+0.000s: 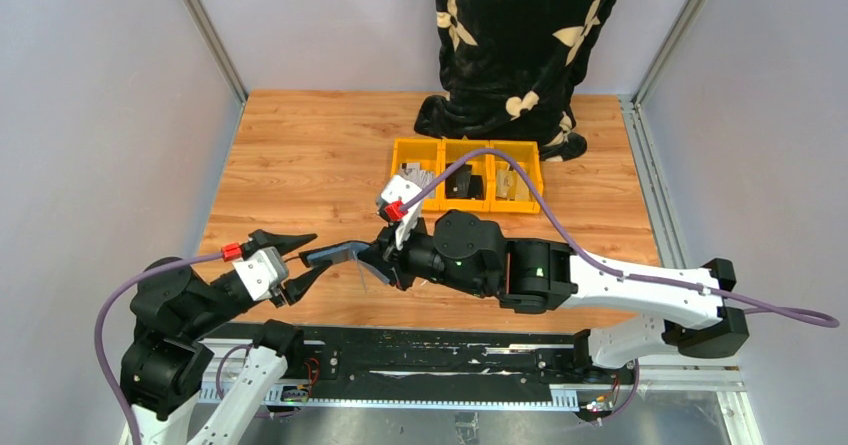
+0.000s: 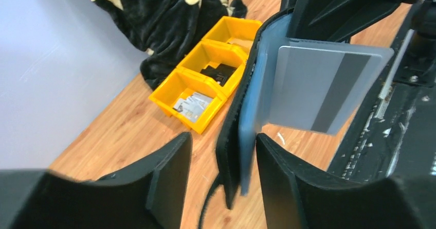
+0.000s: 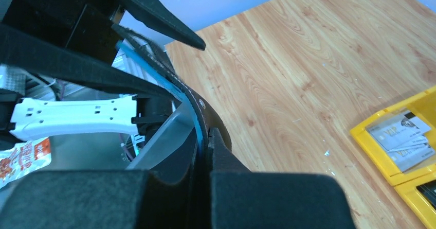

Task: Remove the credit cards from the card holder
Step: Remove the credit card from the card holder.

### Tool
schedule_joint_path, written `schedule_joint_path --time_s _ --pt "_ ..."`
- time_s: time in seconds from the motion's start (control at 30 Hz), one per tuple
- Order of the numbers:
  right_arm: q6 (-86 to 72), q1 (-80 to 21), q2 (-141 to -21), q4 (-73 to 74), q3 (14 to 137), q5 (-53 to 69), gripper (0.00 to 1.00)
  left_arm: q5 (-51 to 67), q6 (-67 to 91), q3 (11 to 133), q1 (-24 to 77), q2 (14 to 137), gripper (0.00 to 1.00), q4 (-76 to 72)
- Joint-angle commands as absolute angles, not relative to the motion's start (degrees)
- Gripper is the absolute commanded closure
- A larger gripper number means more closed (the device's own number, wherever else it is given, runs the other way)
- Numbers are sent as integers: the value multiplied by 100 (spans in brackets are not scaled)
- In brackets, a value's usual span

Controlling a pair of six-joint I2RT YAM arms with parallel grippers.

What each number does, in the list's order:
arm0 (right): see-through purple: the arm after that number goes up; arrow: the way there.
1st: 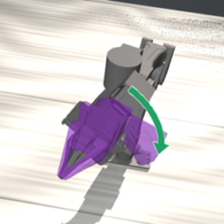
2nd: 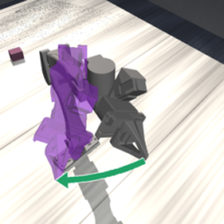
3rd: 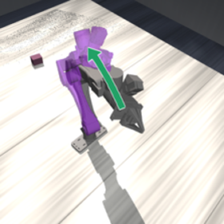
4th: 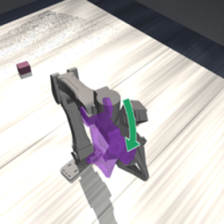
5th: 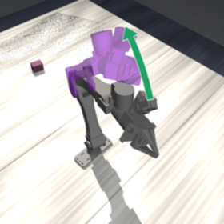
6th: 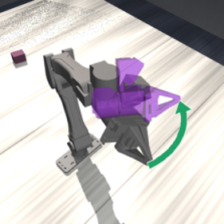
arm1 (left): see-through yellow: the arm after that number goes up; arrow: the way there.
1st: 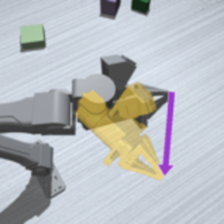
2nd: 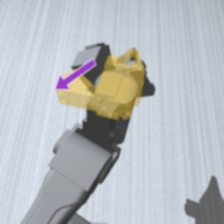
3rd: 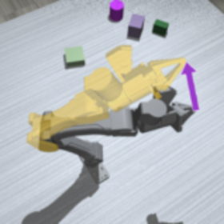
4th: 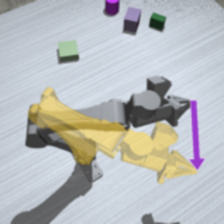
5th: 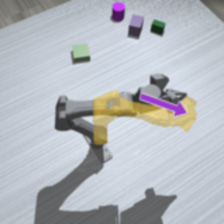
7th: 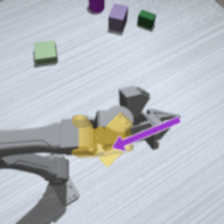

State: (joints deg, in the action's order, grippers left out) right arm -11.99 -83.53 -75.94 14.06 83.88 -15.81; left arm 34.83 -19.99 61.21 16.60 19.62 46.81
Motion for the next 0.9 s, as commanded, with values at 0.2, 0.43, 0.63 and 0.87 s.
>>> schedule_joint_path --time_s 0.2,0.43,0.63,0.87 --pt "-940 -8163 -7012 716 7856 -885 88 4135 -1985 6496 1659 2302 78 5002" --pt "-993 -7328 -6562 1241 7881 -719 37 3699 -2318 6486 1661 2411 93 5254" --pt "-775 -6996 -6896 1551 8503 249 23 3403 -2416 6471 1662 2545 100 5414" --pt "-414 -7071 -8015 2228 9387 1040 21 3379 -2575 6624 1664 2687 100 5676"
